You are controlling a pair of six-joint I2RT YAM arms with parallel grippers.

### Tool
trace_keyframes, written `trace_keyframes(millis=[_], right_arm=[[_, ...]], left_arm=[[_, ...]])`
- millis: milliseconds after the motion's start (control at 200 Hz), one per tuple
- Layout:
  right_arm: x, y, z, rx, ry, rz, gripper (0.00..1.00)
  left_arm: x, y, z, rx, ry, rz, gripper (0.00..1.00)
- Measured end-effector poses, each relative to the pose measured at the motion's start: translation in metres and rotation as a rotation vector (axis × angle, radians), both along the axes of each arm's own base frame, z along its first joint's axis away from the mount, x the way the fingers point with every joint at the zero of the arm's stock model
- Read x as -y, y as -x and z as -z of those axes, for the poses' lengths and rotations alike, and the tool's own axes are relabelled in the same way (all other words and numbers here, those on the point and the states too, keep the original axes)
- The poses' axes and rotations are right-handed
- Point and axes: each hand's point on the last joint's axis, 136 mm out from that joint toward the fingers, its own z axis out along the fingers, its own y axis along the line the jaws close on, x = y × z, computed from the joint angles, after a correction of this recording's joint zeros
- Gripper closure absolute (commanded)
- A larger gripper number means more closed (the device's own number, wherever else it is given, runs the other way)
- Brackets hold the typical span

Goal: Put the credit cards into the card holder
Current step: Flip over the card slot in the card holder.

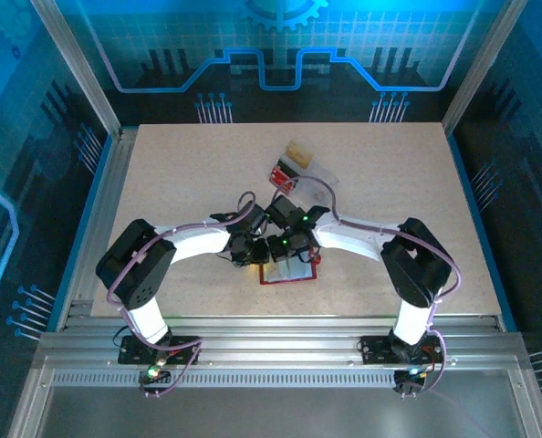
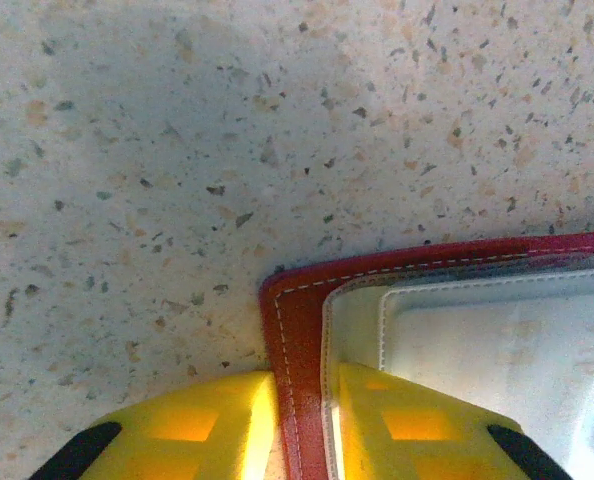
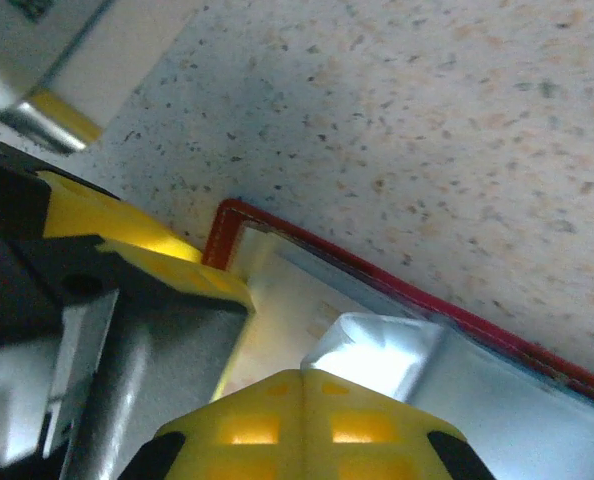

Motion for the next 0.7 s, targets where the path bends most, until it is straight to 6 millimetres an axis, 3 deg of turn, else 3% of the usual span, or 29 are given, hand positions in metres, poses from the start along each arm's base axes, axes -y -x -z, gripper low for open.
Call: trace_keyframes(millis=[90,215,700], right_arm=[[-0.008,-0.002,0.004,-0.022,-0.041,0.016,0.8],[-0.004,-0.002,0.009,-0.054,-0.056,0.053,0.67],[-0.007,-0.001,0.015,-0.131,-0.26,0.137,0.47]], left_arm=[[0.0,0.0,0.0,-0.006,0.009,-0.004,0.76],[-0.001,0.0,0.0,-0.008,0.016,-0.008,0.75],[-0.001,0.0,-0.004,0.007,0.106,-0.052,0.69]])
